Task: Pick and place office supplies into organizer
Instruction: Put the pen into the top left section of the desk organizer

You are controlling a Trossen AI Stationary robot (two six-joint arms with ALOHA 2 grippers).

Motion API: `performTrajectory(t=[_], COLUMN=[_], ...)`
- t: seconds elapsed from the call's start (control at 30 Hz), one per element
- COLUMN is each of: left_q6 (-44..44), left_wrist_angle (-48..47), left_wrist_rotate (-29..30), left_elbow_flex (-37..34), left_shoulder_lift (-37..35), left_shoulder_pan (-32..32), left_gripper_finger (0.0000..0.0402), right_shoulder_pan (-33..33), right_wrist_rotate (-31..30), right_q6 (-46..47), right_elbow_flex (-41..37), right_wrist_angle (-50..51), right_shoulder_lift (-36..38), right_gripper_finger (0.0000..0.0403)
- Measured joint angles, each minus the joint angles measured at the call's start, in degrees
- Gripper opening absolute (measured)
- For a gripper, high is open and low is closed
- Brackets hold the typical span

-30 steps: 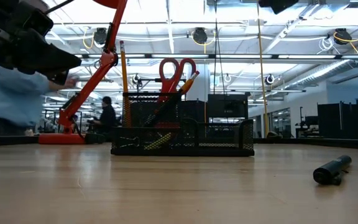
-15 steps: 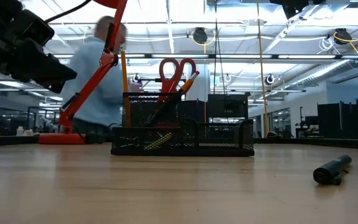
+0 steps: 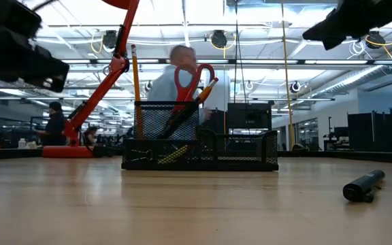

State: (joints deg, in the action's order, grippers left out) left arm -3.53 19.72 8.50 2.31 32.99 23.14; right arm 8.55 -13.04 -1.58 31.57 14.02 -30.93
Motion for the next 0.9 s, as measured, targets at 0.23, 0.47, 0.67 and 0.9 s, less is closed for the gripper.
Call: performTrajectory(t=[0.23, 0.47, 0.67, 0.9], left_q6=[0.3, 3.5, 0.9, -8.2], left_wrist_angle=[3.1, 5.6, 5.8, -8.8], left_wrist_rotate=[11.7, 14.3, 12.6, 14.1], left_elbow_flex=[2.4, 13.4, 26.9, 46.4], left_shoulder_lift=[6.0, 25.8, 42.7, 56.2], left_shoulder_pan=[11.4, 13.1, 12.3, 16.7], left_gripper_finger=[0.0046, 0.0046, 0.0046, 0.0046], right_shoulder_pan=[-2.1, -7.0, -9.3, -9.4], right_wrist_rotate=[4.6, 11.1, 13.2, 13.1], right_q6=[-1.7, -1.5, 1.2, 2.0], right_elbow_flex=[-4.6, -9.0, -10.1, -10.1], right_wrist_angle=[-5.9, -9.3, -9.9, -12.7], right_shoulder_lift=[7.2, 9.4, 8.6, 8.5], right_gripper_finger=[0.0, 0.0, 0.0, 0.0])
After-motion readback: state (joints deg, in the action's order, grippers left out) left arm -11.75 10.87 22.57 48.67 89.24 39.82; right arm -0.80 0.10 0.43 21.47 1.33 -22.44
